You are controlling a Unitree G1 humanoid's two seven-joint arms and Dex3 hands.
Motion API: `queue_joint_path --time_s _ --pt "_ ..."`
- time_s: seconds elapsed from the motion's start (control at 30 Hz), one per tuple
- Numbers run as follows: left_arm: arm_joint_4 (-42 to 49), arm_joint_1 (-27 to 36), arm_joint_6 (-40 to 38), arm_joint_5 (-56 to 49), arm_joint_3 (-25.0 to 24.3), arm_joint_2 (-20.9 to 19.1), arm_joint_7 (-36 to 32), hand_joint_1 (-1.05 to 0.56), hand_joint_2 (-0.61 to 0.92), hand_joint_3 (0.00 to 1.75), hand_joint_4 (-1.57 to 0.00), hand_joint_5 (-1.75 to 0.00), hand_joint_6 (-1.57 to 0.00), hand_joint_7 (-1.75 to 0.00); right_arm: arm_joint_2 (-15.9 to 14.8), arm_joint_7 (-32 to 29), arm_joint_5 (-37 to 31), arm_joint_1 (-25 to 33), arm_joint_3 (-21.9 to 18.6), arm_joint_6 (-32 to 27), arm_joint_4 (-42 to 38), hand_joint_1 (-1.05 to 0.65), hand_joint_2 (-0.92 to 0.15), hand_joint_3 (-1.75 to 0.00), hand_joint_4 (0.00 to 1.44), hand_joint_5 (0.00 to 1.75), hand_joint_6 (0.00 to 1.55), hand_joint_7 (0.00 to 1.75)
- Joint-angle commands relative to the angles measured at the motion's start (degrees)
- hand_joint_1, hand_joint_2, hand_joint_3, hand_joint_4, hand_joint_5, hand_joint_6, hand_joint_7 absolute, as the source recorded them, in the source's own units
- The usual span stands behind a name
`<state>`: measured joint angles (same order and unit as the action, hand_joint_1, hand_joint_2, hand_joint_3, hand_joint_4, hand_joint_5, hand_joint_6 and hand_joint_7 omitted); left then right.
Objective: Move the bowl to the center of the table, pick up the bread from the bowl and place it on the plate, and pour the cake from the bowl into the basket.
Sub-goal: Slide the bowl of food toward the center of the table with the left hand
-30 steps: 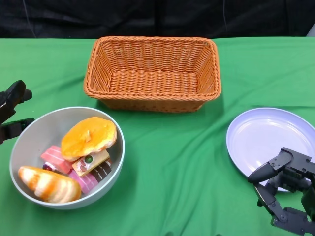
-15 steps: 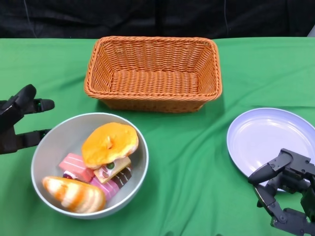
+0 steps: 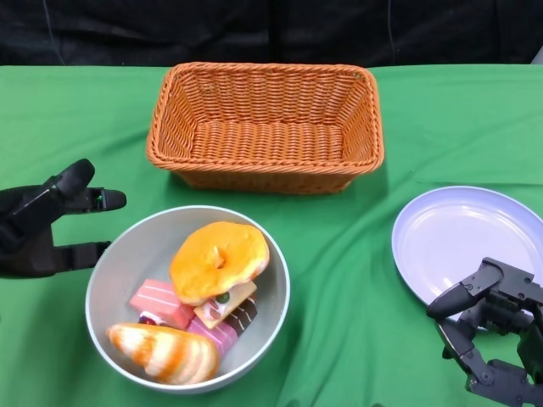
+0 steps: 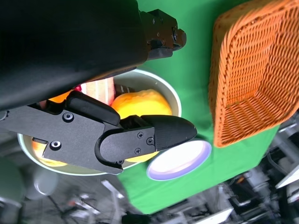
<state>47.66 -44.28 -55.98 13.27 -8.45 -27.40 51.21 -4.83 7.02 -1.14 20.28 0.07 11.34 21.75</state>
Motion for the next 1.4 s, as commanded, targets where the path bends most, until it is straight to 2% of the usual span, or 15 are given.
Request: queue_joint_path --time_s 0.03,0.13,0.27,0.4,0.5,0.6,0.67,0.8,0.97,1.3,1.4 --pt "-6.2 3.3 -4.7 2.3 -1.9 0.7 -4.3 -0.66 0.92 0.61 0.00 0.00 0.00 0.00 -0.2 -0.4 0.0 -0.1 -0.3 0.7 -0.2 -0.19 -0.61 -0.75 0.80 1.54 0.79 1.15" --pt "-15.0 7.0 -11.3 5.2 -3.8 2.1 -8.0 -0.67 0.92 0.59 0.00 0.00 0.00 0.00 -0.1 -0.4 0.2 -0.3 -0.3 0.6 -0.2 -0.20 -0.61 -0.75 0.81 1.54 0.79 1.15" --pt "-23.9 10.7 -15.6 8.0 -6.8 4.5 -13.4 -0.66 0.92 0.57 0.00 0.00 0.00 0.00 -0.2 -0.4 0.1 -0.5 -0.2 1.1 -0.7 -0.19 -0.61 -0.75 0.82 1.55 0.79 1.14" --pt "-33.0 13.9 -20.6 10.7 -10.9 8.7 -19.3 -0.64 0.92 0.58 0.00 0.00 0.00 0.00 -0.2 -0.2 0.4 -0.6 -0.2 1.5 -1.2 -0.19 -0.61 -0.75 0.82 1.54 0.79 1.13" --pt "-37.2 15.2 -22.1 11.6 -12.0 10.6 -22.4 -0.64 0.92 0.61 0.00 0.00 0.00 0.00 -0.2 -0.3 0.4 -0.7 -0.1 1.4 -1.2 -0.19 -0.60 -0.75 0.82 1.54 0.79 1.13" --pt "-40.8 16.0 -23.0 12.5 -16.4 15.1 -27.5 -0.62 0.92 0.62 0.00 0.00 0.00 0.00 0.0 -0.4 0.4 -0.6 0.1 1.2 -1.1 -0.19 -0.60 -0.75 0.82 1.54 0.79 1.13" --pt "-42.0 16.3 -23.3 13.0 -17.5 16.2 -29.3 -0.62 0.92 0.62 0.00 0.00 0.00 0.00 0.0 -0.4 0.4 -0.6 0.1 1.2 -1.1 -0.19 -0.61 -0.74 0.82 1.54 0.80 1.12" --pt "-46.2 17.4 -22.1 13.2 -20.9 21.4 -34.9 -0.61 0.92 0.63 0.00 0.00 0.00 0.00 -0.2 -0.7 -0.6 -0.8 0.2 1.2 -1.1 -0.20 -0.61 -0.74 0.83 1.54 0.80 1.12" --pt "-48.1 18.3 -19.8 13.8 -21.6 23.9 -37.3 -0.60 0.92 0.63 0.00 0.00 0.00 0.00 -0.1 -0.7 -0.5 -0.9 0.2 1.6 -1.6 -0.20 -0.61 -0.72 0.83 1.52 0.80 1.11" --pt "-49.0 19.8 -14.9 16.2 -19.7 25.0 -37.7 -0.60 0.92 0.63 -0.01 -0.01 -0.02 -0.01 0.0 -0.7 -0.8 -0.8 0.3 1.4 -1.5 -0.18 -0.62 -0.71 0.83 1.52 0.81 1.10" --pt "-49.0 21.1 -8.0 17.0 -16.4 26.6 -34.9 -0.59 0.92 0.63 -0.07 -0.03 -0.04 -0.02 0.1 -1.0 -1.0 -0.4 0.3 1.4 -1.2 -0.18 -0.62 -0.72 0.84 1.52 0.81 1.10"
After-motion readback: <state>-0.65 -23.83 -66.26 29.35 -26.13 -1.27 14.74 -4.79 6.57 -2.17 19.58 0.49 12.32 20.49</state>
